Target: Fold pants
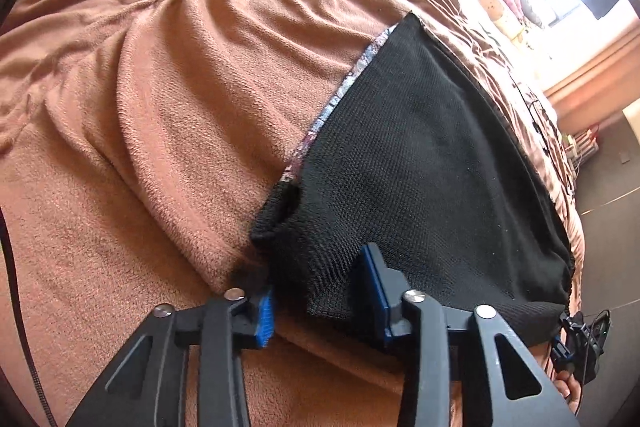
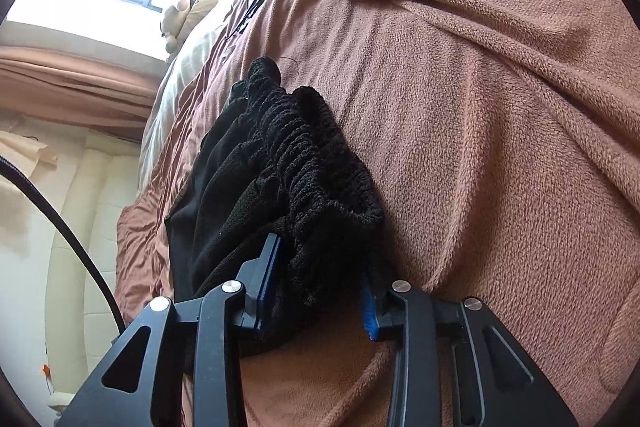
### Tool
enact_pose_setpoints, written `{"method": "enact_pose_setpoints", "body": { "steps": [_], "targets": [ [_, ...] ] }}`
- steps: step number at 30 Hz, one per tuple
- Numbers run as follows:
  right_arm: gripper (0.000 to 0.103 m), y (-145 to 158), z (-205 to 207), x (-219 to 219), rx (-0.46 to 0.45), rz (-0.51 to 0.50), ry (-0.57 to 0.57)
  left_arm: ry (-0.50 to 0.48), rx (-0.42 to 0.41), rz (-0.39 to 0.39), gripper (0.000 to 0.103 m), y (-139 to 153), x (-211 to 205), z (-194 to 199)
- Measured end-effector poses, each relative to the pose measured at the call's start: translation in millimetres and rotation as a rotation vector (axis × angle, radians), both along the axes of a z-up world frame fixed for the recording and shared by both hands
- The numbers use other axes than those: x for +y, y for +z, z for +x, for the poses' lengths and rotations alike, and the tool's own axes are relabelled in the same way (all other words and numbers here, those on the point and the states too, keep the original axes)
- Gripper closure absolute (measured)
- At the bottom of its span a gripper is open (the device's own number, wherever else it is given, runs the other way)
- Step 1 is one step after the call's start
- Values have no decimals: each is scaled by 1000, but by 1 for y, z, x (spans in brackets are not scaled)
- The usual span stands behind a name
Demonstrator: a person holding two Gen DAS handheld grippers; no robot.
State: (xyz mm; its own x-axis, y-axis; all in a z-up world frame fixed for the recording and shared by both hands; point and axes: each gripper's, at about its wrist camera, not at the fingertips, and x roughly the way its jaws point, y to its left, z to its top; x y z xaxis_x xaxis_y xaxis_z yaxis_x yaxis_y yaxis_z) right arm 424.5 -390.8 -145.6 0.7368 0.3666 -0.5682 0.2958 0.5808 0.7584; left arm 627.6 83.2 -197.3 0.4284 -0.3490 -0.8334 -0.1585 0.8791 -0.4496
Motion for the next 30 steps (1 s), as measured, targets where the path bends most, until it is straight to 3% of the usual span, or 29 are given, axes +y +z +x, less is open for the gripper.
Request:
{"method": "enact_pose_setpoints", "body": {
  "steps": [2,5,14,22,30],
  "targets": [
    [79,-2,-2,1,-9,-1,-6,16,-3,-43,90,-2,8,-1],
    [86,1,-5,4,-24,-20,-4,34,-39,-67,94,5,12,-4],
    [90,24,-25,19,-121,-70,7,76,-156,-99,95,51,20,-21],
    [90,35,-48,21,-162,-80,49,79,-175,-114,95,77,33,-58],
    [90,29,-73,22,-145,-52,77,87,-174,-121,95,87,48,-105]
  ]
}}
